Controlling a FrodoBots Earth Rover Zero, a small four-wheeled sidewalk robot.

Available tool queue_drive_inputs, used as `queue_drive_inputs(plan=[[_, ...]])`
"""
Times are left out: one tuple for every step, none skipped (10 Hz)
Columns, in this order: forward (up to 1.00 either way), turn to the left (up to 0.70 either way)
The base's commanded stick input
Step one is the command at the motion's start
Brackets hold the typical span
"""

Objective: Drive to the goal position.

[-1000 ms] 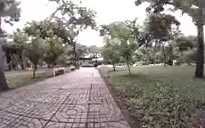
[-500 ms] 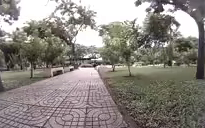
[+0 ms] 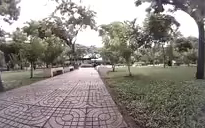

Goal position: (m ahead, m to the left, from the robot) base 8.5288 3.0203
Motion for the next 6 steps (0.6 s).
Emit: queue_drive_inputs(plan=[[0.18,0.0],[0.44,0.0],[0.7,0.0],[0.7,0.0],[0.7,0.22],[0.7,0.27]])
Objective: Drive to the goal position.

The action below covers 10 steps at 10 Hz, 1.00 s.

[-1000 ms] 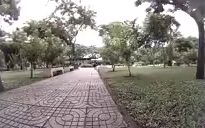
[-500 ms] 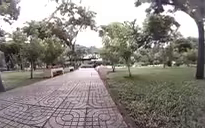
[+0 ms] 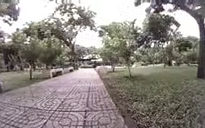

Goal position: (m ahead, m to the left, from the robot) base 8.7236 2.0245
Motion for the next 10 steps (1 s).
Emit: queue_drive_inputs(plan=[[0.7,0.27],[0.7,0.27],[0.7,0.03],[0.34,0.0],[0.0,0.0],[0.0,0.0],[0.0,0.0],[0.0,0.0],[0.0,0.0],[0.0,0.0]])
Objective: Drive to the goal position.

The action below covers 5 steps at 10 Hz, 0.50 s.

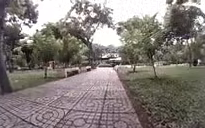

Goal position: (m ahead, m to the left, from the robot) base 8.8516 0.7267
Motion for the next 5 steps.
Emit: queue_drive_inputs(plan=[[0.0,0.0],[0.19,0.0],[0.56,0.0],[0.7,0.0],[0.7,0.0]])
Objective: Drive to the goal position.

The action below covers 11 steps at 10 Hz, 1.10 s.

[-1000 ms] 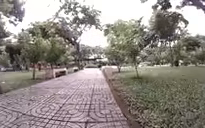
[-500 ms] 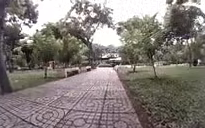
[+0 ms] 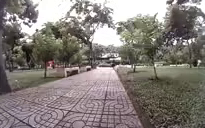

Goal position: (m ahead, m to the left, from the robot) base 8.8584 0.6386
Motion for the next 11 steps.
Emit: queue_drive_inputs(plan=[[0.49,0.0],[0.24,0.0],[0.0,0.0],[0.0,0.0],[0.0,0.0],[0.0,0.0],[0.0,0.0],[0.0,0.0],[0.0,0.0],[0.0,0.0],[0.03,0.0]])
